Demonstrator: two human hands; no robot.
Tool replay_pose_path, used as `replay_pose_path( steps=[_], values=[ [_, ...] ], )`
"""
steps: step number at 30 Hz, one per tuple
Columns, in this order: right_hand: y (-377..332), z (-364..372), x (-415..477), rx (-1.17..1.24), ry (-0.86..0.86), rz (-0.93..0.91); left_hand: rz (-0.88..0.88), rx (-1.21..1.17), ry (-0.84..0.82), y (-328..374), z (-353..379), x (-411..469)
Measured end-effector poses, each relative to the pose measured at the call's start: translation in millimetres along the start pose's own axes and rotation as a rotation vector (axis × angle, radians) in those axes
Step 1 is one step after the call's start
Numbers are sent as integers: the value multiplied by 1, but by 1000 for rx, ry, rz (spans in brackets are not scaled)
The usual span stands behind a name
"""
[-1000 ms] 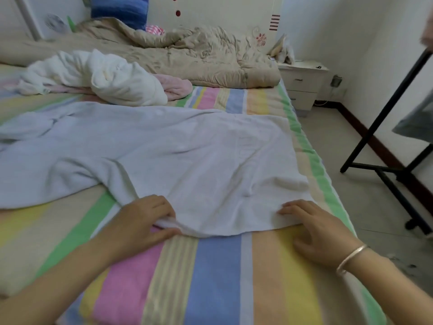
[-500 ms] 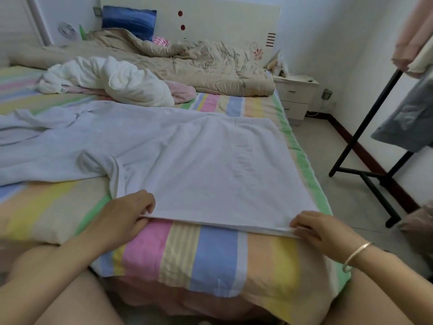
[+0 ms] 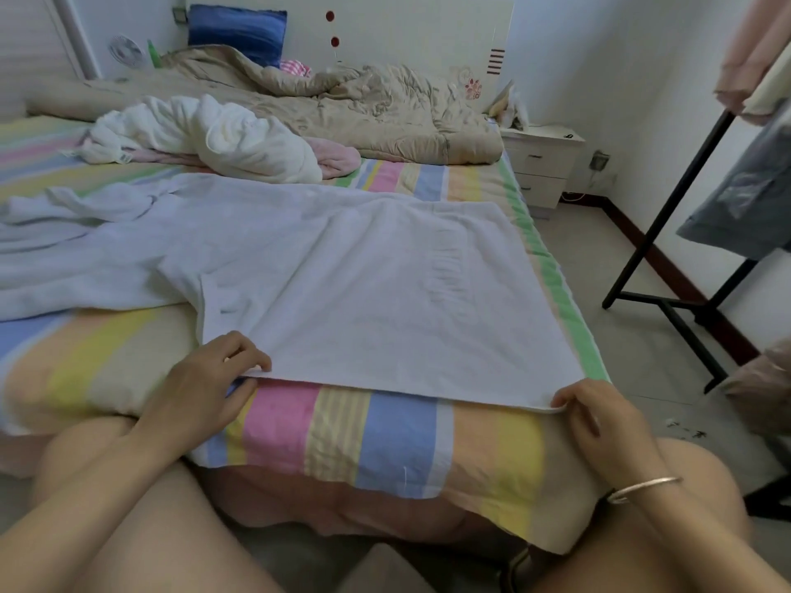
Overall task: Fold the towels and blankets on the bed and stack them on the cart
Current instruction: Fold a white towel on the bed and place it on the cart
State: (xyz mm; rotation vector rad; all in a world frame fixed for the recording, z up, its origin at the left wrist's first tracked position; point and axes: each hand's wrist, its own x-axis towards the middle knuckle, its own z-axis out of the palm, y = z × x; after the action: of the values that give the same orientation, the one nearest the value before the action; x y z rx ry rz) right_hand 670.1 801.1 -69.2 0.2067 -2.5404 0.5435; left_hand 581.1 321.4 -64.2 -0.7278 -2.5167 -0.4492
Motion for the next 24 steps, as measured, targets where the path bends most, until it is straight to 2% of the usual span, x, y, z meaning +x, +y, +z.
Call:
replay_pose_path(
  steps=[4,7,14,17,20,22,24],
  values=[
    [-4,-12,-6,-45,-75,28,12,-48,-47,2,-2,-15],
    [-13,-18,-15,-72,-107,-30,-6,-49,-81,0,-7,-26],
    [-21,-25,-31,-52,-187,2,20,-25,-75,6,-16,-38],
    [-28,-35,-38,40,-245,123,22,-23,-114,12,-21,-46],
    [-35,-41,-30,114,-228,280,-147,-11,-118,15,-27,-46],
    [-49,-34,-4,95,-135,298,-290,87,-29,18,-26,-24],
    [-74,-10,30,68,-89,233,-341,51,54,31,-15,11]
  ],
)
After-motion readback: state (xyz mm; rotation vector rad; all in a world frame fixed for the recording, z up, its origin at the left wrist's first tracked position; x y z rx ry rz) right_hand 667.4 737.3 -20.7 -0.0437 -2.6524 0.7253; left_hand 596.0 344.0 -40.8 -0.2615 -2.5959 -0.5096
